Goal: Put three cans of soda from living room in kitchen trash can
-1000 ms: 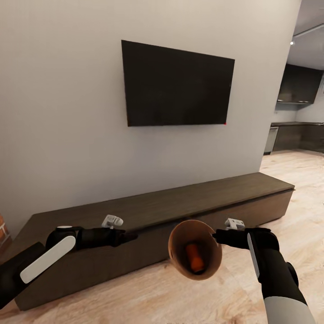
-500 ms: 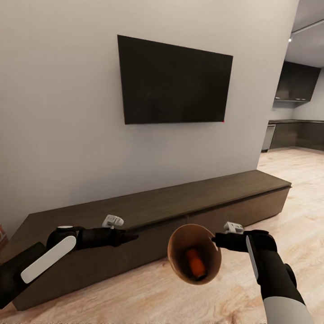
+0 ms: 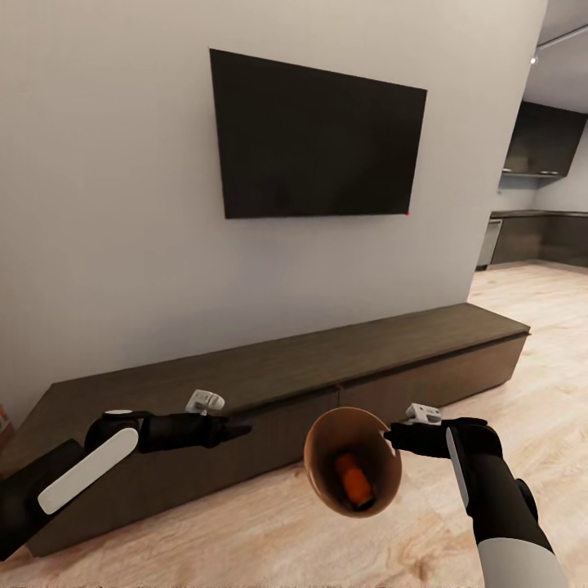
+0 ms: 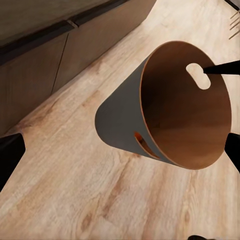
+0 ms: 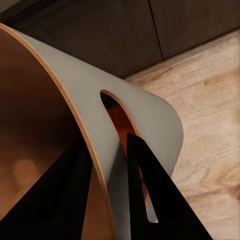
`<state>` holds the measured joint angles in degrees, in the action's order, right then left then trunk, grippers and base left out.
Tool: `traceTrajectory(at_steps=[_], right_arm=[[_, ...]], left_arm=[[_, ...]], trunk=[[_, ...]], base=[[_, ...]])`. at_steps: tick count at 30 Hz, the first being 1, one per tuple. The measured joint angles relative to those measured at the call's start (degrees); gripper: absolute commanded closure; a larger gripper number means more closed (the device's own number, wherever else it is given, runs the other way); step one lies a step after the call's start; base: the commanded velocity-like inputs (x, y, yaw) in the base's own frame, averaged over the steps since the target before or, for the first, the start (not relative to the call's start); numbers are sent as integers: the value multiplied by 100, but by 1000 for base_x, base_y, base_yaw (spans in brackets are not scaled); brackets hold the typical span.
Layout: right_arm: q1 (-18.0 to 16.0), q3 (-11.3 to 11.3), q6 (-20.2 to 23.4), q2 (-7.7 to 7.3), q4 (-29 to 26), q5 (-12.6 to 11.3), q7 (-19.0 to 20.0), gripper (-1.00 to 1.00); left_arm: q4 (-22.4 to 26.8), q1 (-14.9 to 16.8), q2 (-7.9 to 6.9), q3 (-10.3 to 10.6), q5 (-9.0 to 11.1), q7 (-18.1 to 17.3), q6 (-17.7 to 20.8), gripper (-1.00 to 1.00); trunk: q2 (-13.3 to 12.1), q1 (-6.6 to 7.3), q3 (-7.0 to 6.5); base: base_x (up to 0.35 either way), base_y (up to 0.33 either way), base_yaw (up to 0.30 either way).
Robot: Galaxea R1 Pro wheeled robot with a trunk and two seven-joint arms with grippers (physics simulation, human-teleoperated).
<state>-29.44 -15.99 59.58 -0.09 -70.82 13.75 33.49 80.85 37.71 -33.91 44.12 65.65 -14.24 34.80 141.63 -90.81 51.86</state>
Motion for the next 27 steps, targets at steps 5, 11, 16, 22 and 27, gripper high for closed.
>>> traceTrajectory(at_steps=[5,11,16,22,27], right_arm=[[0,-8,-4,0,0,11,-3,100],[0,-8,2,-1,0,-6,-2,100],[1,-9,-5,-3,8,14,-4,100],[-1,-10,-1,-9,9,7,-7,100],[-2,-16,-4,-9,9,19,-5,100]], left_arm=[[-2,0,4,0,0,0,0,-100],[-1,0,7,0,0,0,0,-100],[0,0,7,0,-2,1,0,-100],[-3,0,7,0,4,15,6,-100],[-1,0,7,0,1,17,3,-100]], trunk=[[0,0,47],[0,0,103],[0,0,149],[0,0,206],[0,0,252]], base=[[0,0,0],[0,0,0],[0,0,0],[0,0,0],[0,0,0]])
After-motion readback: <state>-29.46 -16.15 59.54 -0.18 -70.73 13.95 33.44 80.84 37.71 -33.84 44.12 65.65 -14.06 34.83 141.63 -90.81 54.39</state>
